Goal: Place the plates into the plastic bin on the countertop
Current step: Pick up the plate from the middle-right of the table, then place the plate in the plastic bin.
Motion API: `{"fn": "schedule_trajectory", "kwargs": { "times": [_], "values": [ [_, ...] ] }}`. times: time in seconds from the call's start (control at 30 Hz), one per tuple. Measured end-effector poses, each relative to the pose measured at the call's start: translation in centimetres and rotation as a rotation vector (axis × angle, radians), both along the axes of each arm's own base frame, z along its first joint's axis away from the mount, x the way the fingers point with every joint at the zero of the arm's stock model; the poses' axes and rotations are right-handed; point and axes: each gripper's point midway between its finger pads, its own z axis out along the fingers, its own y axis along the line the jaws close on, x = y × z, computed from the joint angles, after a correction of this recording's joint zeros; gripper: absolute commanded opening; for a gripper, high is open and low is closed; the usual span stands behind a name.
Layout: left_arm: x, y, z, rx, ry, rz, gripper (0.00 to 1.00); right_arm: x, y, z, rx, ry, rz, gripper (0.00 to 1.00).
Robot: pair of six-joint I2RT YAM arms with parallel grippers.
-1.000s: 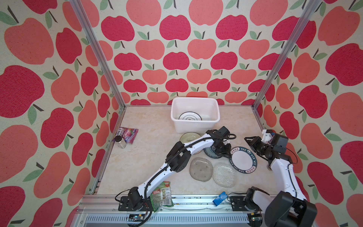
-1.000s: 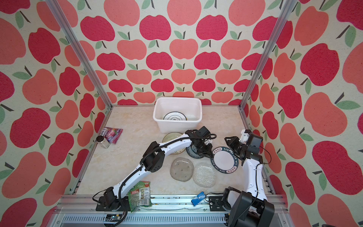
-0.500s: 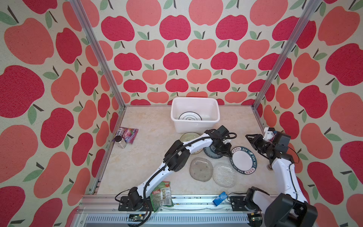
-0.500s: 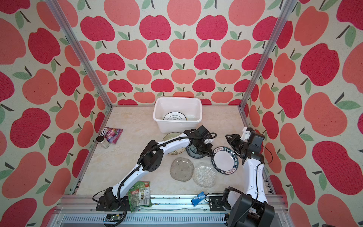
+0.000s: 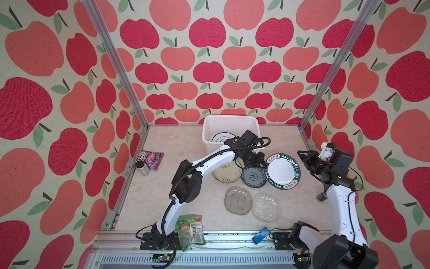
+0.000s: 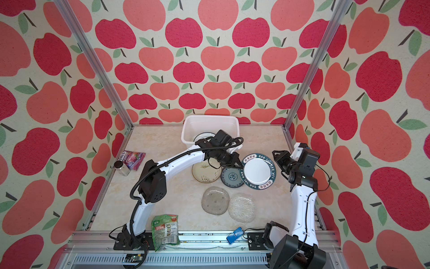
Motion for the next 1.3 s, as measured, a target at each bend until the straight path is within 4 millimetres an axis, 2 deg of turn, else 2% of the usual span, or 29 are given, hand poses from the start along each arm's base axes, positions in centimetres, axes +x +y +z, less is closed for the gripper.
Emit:
{"fn": "schedule_trajectory", "kwargs": {
  "times": [0.1,0.2,0.3,0.4,0.47,0.53,0.6,0.7,0.77,0.83,0.9,1.0,1.1,1.3],
  "values": [
    [2.4,2.2,2.9,-0.040,-0.033,0.056,0.00,0.4,-0.3,-0.1,0.011,0.014,-0.015,0.28],
    [6.2,5.7,5.8,-0.059,-0.072,0.146,0.00,1.0,-0.4,-0.3,0.006,0.034,-0.027,0.28],
    [11.0,10.2,9.3,-0.077,-0.125,0.260,0.00,2.2,1.2,-0.5,-0.029,0.060,0.004,0.28],
    [16.3,15.1,14.5,-0.127,-0.220,0.382,0.00,4.0,4.1,-0.6,-0.068,0.083,0.068,0.28],
    [19.6,18.5,17.7,-0.177,-0.294,0.464,0.00,5.1,5.2,-1.1,-0.077,0.106,0.085,0.28],
    [22.1,21.8,19.2,-0.221,-0.309,0.547,0.00,6.1,5.5,-1.6,-0.076,0.137,0.080,0.27],
    [24.1,24.9,18.5,-0.223,-0.257,0.626,0.00,7.2,5.8,-1.6,-0.084,0.164,0.071,0.27],
    [26.3,28.0,14.6,-0.148,-0.166,0.725,0.00,8.8,6.6,-0.1,-0.111,0.171,0.074,0.27],
    [26.8,28.6,10.9,-0.075,-0.090,0.758,0.00,9.6,7.2,1.2,-0.118,0.156,0.082,0.27],
    [26.6,28.2,7.7,-0.012,-0.023,0.763,0.00,10.0,7.3,1.9,-0.118,0.153,0.083,0.27],
    [25.8,27.3,5.4,0.037,0.033,0.751,0.00,10.3,7.2,1.8,-0.111,0.174,0.079,0.27],
    [24.8,25.9,4.4,0.068,0.063,0.726,0.00,10.7,7.4,0.7,-0.097,0.227,0.081,0.27],
    [24.0,25.0,4.9,0.079,0.050,0.701,0.00,10.8,7.9,-0.7,-0.089,0.282,0.091,0.27],
    [23.4,25.5,4.1,0.135,0.041,0.698,0.00,10.9,8.7,-1.2,-0.075,0.324,0.110,0.27]
  ]
}}
